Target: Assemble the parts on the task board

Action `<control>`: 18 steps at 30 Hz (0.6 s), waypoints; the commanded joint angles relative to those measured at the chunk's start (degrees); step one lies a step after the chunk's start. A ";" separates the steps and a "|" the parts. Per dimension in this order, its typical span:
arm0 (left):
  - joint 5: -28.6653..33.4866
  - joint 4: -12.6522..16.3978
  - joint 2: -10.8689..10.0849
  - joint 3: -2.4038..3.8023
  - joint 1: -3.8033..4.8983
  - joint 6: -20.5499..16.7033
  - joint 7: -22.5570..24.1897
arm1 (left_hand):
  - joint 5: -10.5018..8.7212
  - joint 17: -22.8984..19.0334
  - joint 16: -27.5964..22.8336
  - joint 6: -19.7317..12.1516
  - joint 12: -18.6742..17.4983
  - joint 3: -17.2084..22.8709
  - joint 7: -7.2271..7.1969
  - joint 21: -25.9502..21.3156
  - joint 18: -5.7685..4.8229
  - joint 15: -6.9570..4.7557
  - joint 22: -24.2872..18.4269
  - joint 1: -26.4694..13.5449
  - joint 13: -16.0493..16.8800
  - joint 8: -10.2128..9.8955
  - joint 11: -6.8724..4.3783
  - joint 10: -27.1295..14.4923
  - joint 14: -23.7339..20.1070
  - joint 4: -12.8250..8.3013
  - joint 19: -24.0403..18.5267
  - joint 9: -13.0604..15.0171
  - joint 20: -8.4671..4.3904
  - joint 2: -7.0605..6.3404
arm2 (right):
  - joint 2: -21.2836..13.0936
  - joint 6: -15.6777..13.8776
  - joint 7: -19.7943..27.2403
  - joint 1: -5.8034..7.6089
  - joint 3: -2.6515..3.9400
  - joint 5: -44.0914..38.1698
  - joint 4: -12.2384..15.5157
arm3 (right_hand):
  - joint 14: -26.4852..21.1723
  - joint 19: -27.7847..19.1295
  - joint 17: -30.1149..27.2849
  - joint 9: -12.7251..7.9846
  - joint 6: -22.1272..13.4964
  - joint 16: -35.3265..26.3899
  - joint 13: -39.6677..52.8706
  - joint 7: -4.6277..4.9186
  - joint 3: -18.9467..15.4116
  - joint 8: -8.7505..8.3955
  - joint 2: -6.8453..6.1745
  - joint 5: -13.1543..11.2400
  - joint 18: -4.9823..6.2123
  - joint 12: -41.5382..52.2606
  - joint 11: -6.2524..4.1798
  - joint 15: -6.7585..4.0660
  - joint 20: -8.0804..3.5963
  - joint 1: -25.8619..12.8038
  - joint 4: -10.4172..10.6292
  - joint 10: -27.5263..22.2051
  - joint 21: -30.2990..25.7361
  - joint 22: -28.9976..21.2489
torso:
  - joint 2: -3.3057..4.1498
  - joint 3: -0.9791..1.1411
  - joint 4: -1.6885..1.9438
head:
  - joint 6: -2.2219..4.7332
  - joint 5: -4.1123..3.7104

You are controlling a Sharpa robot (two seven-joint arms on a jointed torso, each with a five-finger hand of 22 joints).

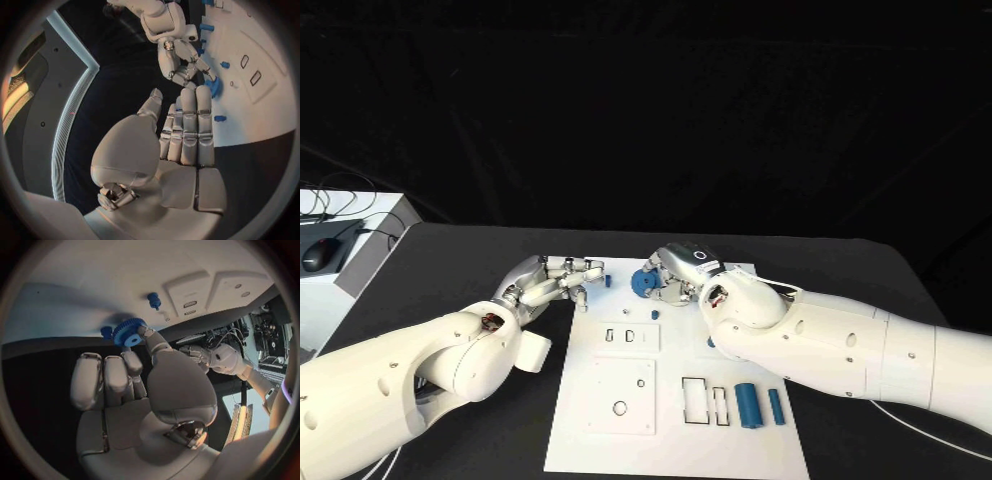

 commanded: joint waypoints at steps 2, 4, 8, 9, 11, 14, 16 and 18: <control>-0.21 0.13 0.08 0.03 0.00 0.98 0.44 | 0.05 -0.08 -0.14 -0.30 0.00 0.14 0.04 -0.20 0.78 0.10 0.05 -0.03 -0.07 0.22 -0.01 -0.36 -0.04 -0.25 0.34 0.06 -0.12 0.41 | 0.40 0.26 -0.47 -0.06 0.00 -1.56 -0.61 | 0.04 1.15 -0.14 0.07 0.20 -0.26 0.00 -0.16 -0.15 0.20 -0.60 -0.37 -0.22 -0.45 -0.19 -0.50 -0.50 0.16 0.02 0.10 0.18 9.91 | 0.07 0.00 -0.03 | -0.08 0.14; -0.21 0.12 0.11 0.03 0.00 0.99 0.43 | 0.05 -0.08 -0.14 -0.30 0.00 0.14 0.04 -0.20 0.78 0.10 0.05 -0.03 -0.07 0.22 -0.01 -0.36 -0.04 -0.25 0.34 0.06 -0.12 0.41 | 0.60 0.50 -0.42 -0.13 -0.02 -1.55 -0.89 | 0.04 1.15 -0.14 0.07 0.20 -0.26 0.00 -0.16 -0.15 0.20 -0.60 -0.37 -0.22 -0.45 -0.19 -0.50 -0.50 0.16 0.02 0.10 0.18 9.91 | 0.07 0.02 -0.09 | -0.11 0.16; -0.21 0.07 0.19 0.03 0.00 1.03 0.43 | 0.05 -0.08 -0.14 -0.30 0.00 0.14 0.04 -0.20 0.78 0.10 0.05 -0.03 -0.07 0.22 -0.01 -0.36 -0.04 -0.25 0.34 0.06 -0.12 0.41 | 0.97 1.02 -0.56 -0.26 -0.08 -1.56 -1.39 | 0.02 1.10 -0.24 0.06 0.03 -0.38 -0.09 -0.15 -0.23 0.18 -0.66 -0.91 -0.21 -0.65 -0.17 -0.51 -0.51 0.16 0.10 0.02 0.02 9.87 | 0.01 -0.04 -0.03 | -0.30 0.09; -0.21 0.06 0.21 0.03 0.00 1.04 0.42 | 0.05 -0.08 -0.14 -0.30 0.00 0.14 0.04 -0.20 0.78 0.10 0.05 -0.03 -0.07 0.22 -0.01 -0.36 -0.04 -0.25 0.34 0.06 -0.12 0.41 | 1.05 1.18 -0.64 -0.27 -0.09 -1.57 -1.50 | 0.02 1.09 -0.26 0.07 0.01 -0.39 -0.12 -0.14 -0.23 0.18 -0.65 -1.02 -0.21 -0.71 -0.16 -0.51 -0.51 0.18 0.11 0.00 -0.01 9.86 | 0.01 -0.04 -0.01 | -0.30 0.10; -0.21 0.01 0.23 0.03 0.00 1.07 0.40 | 0.05 -0.08 -0.14 -0.30 0.00 0.14 0.04 -0.20 0.78 0.10 0.05 -0.03 -0.07 0.22 -0.01 -0.36 -0.04 -0.25 0.34 0.06 -0.12 0.41 | 1.18 1.57 -0.87 -0.30 -0.11 -1.60 -1.72 | 0.01 1.03 -0.33 0.07 -0.02 -0.47 -0.23 -0.12 -0.23 0.19 -0.60 -1.18 -0.18 -0.94 -0.15 -0.51 -0.52 0.23 0.15 -0.12 -0.24 9.81 | 0.00 -0.05 0.03 | -0.26 0.09; -0.21 -0.01 0.23 0.03 -0.01 1.12 0.38 | 0.05 -0.08 -0.14 -0.30 0.00 0.14 0.04 -0.20 0.78 0.10 0.05 -0.03 -0.07 0.22 -0.01 -0.36 -0.04 -0.25 0.34 0.06 -0.12 0.41 | 1.24 1.96 -1.13 -0.32 -0.13 -1.64 -1.90 | 0.01 1.03 -0.33 0.07 -0.02 -0.47 -0.23 -0.12 -0.23 0.19 -0.60 -1.18 -0.18 -0.94 -0.15 -0.51 -0.52 0.23 0.15 -0.12 -0.24 9.81 | -0.08 -0.06 0.06 | -0.30 0.06; -0.21 -0.03 0.22 0.03 -0.01 1.12 0.37 | 0.05 -0.08 -0.14 -0.30 0.00 0.14 0.04 -0.20 0.78 0.10 0.05 -0.03 -0.07 0.22 -0.01 -0.36 -0.04 -0.25 0.34 0.06 -0.12 0.41 | 1.25 2.13 -1.19 -0.32 -0.13 -1.66 -1.95 | -0.01 0.99 -0.44 0.07 -0.11 -0.58 -0.33 -0.11 -0.25 0.19 -0.63 -1.21 -0.17 -1.10 -0.15 -0.50 -0.52 0.31 0.13 -0.18 -0.39 9.77 | -0.08 -0.06 0.06 | -0.30 0.06; -0.21 -0.05 0.21 0.03 -0.01 1.10 0.37 | 0.05 -0.08 -0.14 -0.30 0.00 0.14 0.04 -0.20 0.78 0.10 0.05 -0.03 -0.07 0.22 -0.01 -0.36 -0.04 -0.25 0.34 0.06 -0.12 0.41 | 1.27 2.36 -1.23 -0.32 -0.13 -1.67 -1.97 | -0.01 0.99 -0.44 0.07 -0.11 -0.58 -0.33 -0.11 -0.26 0.19 -0.64 -1.21 -0.17 -1.10 -0.15 -0.50 -0.52 0.30 0.14 -0.17 -0.40 9.77 | -0.07 -0.03 -0.01 | -0.32 0.11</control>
